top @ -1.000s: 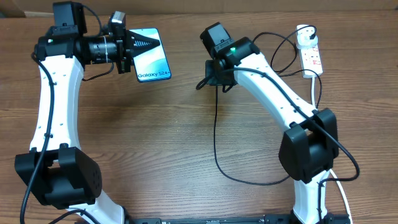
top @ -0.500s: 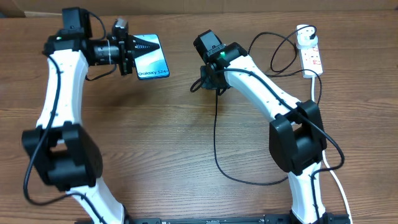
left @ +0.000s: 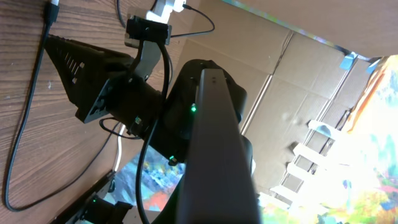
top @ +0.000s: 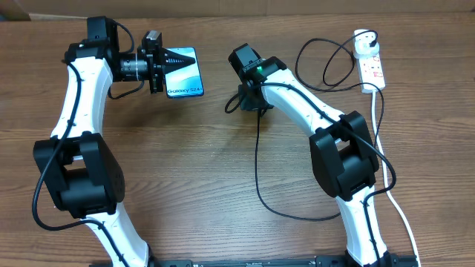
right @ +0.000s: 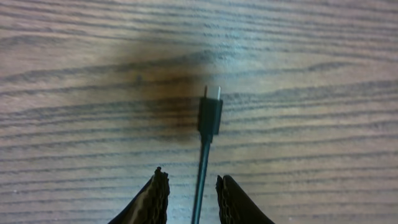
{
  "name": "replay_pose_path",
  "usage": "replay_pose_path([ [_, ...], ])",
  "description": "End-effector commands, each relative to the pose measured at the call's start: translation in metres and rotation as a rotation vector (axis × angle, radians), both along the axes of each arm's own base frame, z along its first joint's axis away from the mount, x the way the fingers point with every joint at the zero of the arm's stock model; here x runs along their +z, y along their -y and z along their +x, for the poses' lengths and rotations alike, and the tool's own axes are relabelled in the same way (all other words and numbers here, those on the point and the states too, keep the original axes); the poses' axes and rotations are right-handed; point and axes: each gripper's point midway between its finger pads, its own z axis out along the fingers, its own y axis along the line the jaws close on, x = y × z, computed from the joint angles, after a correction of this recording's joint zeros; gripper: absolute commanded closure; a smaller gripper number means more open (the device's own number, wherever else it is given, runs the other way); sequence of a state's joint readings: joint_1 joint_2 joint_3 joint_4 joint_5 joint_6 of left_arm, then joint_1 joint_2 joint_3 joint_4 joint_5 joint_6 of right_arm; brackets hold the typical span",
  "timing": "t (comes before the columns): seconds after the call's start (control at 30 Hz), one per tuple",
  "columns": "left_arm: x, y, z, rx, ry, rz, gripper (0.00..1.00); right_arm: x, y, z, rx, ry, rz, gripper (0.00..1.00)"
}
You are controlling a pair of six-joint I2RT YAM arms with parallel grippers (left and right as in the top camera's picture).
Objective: Plug charger to phone and switch on socket
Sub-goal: 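Lower the right gripper over the black USB-C cable end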
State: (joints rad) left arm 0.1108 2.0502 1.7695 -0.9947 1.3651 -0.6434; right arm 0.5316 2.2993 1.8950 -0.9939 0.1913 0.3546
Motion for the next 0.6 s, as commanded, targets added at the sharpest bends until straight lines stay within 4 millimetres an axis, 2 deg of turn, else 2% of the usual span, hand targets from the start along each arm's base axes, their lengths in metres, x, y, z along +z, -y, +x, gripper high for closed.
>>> replay_pose_path([
  [0.0,0.009,0.006,-0.004,-0.026,0.042,-0.026,0.96,-0.004,0.002,0.003,0.040,0.013,-0.025,0.73],
  [0.4,0.004,0.007,-0.003,-0.022,0.039,0.000,0.96,-0.007,0.021,0.021,-0.013,0.026,0.005,0.73],
  [0.57,0.001,0.006,-0.002,-0.017,0.037,0.017,0.96,-0.013,0.017,0.024,-0.013,0.001,0.083,0.73],
])
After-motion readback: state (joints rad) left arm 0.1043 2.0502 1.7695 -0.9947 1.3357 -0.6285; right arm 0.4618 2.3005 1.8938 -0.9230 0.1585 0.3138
